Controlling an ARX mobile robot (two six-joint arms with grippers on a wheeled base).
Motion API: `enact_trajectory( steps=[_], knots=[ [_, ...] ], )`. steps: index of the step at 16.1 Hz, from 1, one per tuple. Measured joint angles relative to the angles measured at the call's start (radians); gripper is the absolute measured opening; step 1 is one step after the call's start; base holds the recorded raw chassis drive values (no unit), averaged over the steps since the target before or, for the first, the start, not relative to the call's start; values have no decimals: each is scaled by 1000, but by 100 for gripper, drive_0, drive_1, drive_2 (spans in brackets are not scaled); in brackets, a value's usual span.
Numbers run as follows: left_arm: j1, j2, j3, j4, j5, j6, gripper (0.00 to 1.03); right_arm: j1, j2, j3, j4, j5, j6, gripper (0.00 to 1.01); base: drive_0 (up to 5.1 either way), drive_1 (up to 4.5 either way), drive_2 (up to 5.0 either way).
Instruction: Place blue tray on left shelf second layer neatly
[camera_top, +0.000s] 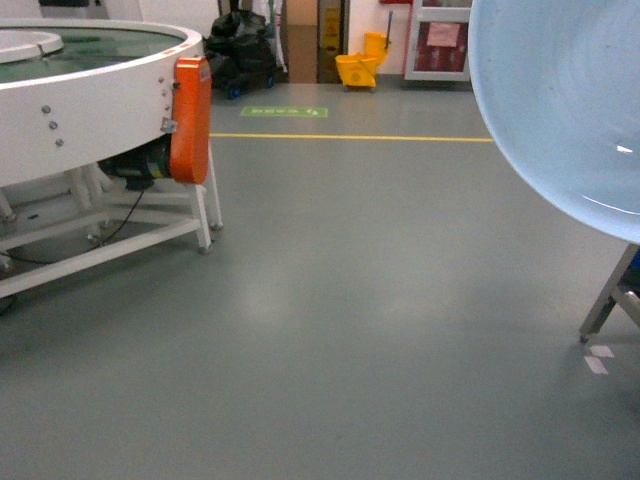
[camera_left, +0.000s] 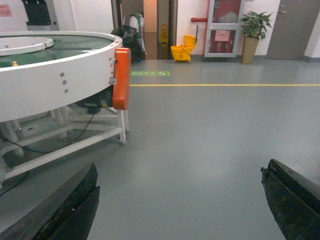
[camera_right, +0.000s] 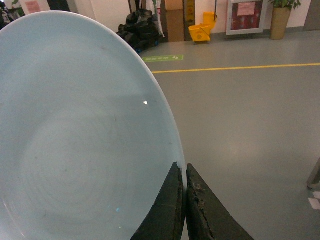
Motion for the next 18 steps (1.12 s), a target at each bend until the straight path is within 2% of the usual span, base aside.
enact_trajectory(
  steps=[18],
  knots=[
    [0,0,0,0,0,0,98,0,0,0,0,2,0,2,-158,-158,-158]
  ],
)
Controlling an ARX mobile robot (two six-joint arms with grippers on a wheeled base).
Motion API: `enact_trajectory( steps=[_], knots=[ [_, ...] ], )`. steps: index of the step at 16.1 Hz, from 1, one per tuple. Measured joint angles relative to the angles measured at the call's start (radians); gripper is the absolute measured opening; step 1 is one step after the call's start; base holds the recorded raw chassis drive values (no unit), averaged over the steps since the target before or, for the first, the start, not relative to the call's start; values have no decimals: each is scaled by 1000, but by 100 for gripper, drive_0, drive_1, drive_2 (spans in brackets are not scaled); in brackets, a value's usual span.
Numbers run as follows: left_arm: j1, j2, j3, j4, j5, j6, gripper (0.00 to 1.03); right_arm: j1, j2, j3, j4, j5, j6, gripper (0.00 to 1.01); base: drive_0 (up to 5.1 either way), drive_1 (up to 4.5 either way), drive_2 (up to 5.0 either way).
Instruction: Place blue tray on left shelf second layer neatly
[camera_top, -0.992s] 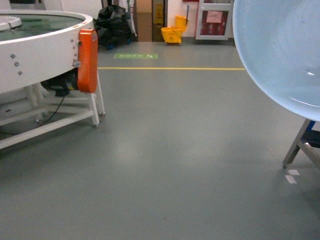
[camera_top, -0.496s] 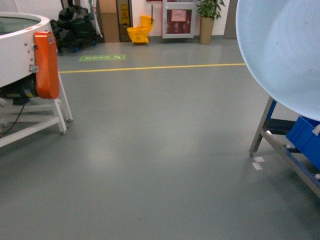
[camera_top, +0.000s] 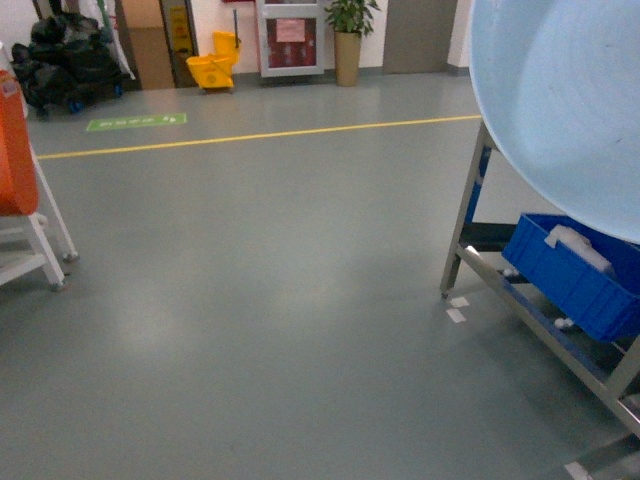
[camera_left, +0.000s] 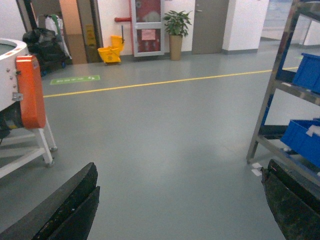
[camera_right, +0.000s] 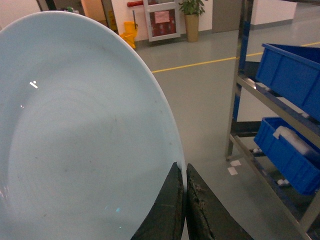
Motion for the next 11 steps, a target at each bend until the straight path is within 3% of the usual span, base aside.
enact_trajectory(
  steps=[5,11],
  knots=[
    [0,0,0,0,0,0,98,0,0,0,0,0,0,2,-157,-157,-157],
    [0,0,0,0,0,0,98,0,-2,0,0,0,0,2,-160,273,-594]
  ],
)
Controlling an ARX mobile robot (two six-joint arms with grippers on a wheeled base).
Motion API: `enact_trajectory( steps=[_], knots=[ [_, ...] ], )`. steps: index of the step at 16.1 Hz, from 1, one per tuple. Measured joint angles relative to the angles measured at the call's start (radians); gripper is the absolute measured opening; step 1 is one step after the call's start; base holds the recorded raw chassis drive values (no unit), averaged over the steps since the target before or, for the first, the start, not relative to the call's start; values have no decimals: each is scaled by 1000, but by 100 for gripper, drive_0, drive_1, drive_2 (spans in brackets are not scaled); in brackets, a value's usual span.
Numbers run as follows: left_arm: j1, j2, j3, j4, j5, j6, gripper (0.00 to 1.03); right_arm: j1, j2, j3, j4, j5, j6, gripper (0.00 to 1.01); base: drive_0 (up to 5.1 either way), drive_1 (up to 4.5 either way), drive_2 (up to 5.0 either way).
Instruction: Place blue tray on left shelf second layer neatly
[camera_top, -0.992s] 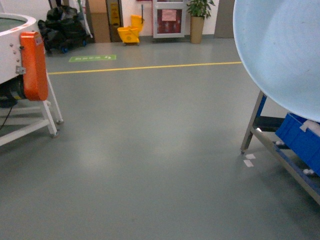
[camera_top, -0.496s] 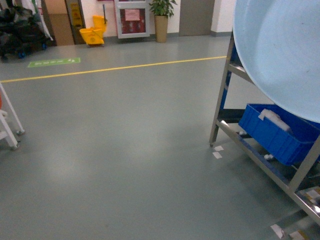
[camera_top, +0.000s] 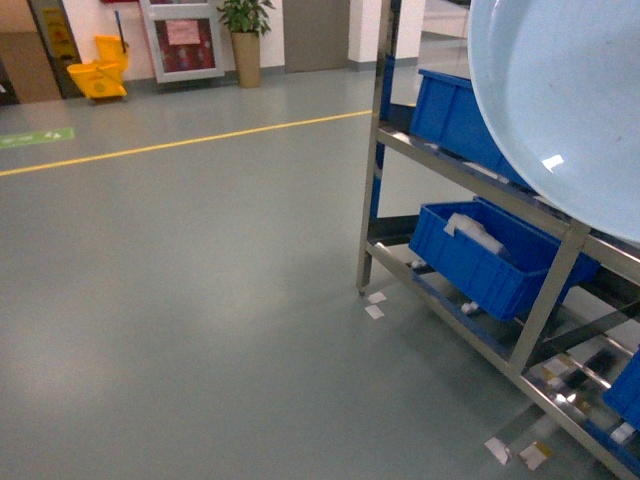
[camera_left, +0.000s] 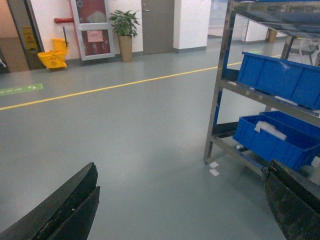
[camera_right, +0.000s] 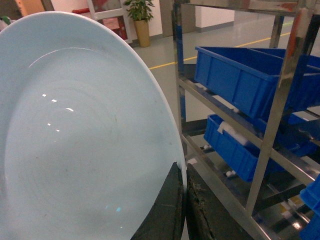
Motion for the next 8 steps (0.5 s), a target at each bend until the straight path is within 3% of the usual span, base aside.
enact_trajectory(
  steps=[8],
  knots=[
    [0,0,0,-1,-1,0,98,1,1,0,0,-1,0,2,-168,265,-601]
  ],
)
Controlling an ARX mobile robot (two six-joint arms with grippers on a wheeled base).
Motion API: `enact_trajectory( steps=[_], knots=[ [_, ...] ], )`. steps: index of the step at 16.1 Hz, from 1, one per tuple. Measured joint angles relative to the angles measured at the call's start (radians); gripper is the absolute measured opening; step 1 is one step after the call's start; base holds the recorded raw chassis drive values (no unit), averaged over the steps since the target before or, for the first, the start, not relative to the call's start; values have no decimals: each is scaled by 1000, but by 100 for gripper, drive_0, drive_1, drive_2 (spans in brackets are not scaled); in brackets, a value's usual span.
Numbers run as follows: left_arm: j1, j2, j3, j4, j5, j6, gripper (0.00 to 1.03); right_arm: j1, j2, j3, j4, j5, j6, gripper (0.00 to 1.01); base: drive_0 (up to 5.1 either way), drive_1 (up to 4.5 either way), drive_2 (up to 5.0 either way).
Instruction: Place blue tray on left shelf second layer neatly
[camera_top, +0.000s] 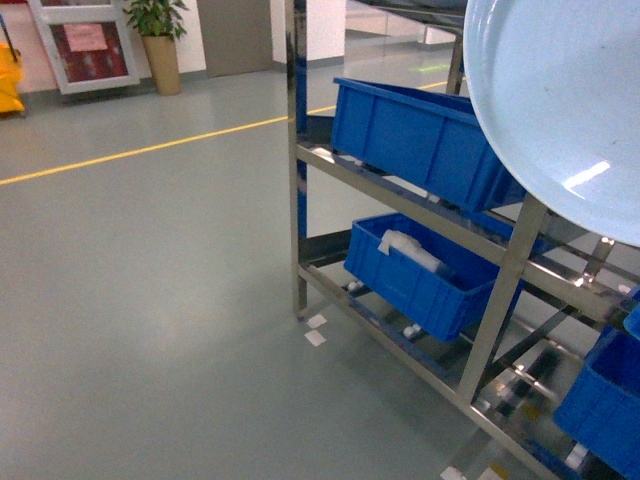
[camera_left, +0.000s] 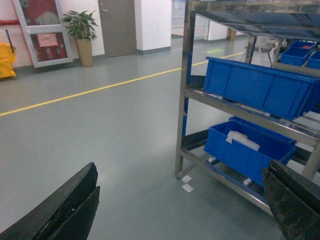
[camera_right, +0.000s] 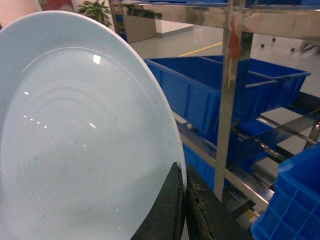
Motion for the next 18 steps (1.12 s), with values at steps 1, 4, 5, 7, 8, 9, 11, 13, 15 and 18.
enact_trajectory(
  steps=[1,4,5,7,8,9,11,13,15,18],
  knots=[
    [0,0,0,2,-1,0,98,-1,-1,0,3,1,0,2,-157,276,-590],
    [0,0,0,-5,0,0,98,-1,6,0,-2,1,0,2,-154,-9,-298],
    [0,0,0,5,0,0,98,-1,5,0,2,1,0,2,-152,-152,-152],
    [0,0,0,-1,0,0,98,-1,4,0,0,1,0,2,-162,-162,-162],
    [0,0,0,-1,0,0,98,-1,4,0,0,1,0,2,-171,-171,-171],
    [0,0,0,-1,0,0,98,-1,4,0,1,1,0,2,-180,-180,-180],
    [0,0,0,-1,0,0,98,-1,3,0,1,1,0,2,-180,-180,-180],
    [0,0,0,0,0,0,98,-1,3,0,0,1,0,2,-180,-180,-180],
    [0,0,0,0,0,0,98,-1,3,0,0,1,0,2,-180,-180,-180],
    [0,0,0,0,0,0,98,-1,3,0,0,1,0,2,-180,-180,-180]
  ],
)
